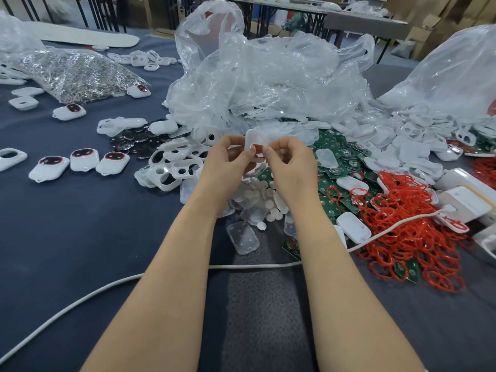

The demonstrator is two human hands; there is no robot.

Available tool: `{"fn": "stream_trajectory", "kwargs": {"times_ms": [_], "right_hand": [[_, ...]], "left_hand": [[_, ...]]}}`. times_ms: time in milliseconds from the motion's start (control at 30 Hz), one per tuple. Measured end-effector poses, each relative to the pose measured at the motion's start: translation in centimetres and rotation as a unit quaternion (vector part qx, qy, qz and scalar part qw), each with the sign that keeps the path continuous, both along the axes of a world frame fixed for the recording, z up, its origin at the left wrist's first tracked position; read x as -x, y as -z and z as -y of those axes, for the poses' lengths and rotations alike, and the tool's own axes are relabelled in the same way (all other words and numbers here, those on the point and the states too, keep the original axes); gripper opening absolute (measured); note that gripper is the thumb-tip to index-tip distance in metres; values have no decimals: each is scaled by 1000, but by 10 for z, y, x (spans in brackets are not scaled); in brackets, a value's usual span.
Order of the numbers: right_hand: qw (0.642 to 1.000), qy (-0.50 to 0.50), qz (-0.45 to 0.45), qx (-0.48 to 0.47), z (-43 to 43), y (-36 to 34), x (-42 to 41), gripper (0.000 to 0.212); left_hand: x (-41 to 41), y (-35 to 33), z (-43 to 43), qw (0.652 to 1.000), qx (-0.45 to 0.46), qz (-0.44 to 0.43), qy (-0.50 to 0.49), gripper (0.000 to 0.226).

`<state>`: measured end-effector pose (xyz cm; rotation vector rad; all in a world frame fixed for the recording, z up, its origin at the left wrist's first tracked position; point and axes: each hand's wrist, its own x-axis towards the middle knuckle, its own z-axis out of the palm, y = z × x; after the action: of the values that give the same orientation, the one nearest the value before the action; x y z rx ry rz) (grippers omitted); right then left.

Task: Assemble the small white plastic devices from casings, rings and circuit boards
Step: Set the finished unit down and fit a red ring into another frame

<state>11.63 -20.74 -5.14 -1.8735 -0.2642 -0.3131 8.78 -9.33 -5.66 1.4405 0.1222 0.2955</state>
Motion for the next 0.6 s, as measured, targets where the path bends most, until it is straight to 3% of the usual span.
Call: {"fn": "stream_trajectory", "kwargs": {"times_ms": [100, 233, 433, 600], "right_hand": [[994, -42, -78, -70, 5, -3, -2, 7], [954, -163, -181, -176, 12, -6, -3, 14], [965, -129, -166, -155, 10, -2, -6, 13], [975, -117, -152, -109, 7, 0, -4, 16]], "left_hand": [[1, -4, -2, 994, 102, -3, 24, 11], [5, -9, -5, 979, 186, 15, 77, 7], [5, -8, -4, 985, 153, 9, 78, 7], [3, -4, -1, 997, 73, 1, 39, 8]]}}
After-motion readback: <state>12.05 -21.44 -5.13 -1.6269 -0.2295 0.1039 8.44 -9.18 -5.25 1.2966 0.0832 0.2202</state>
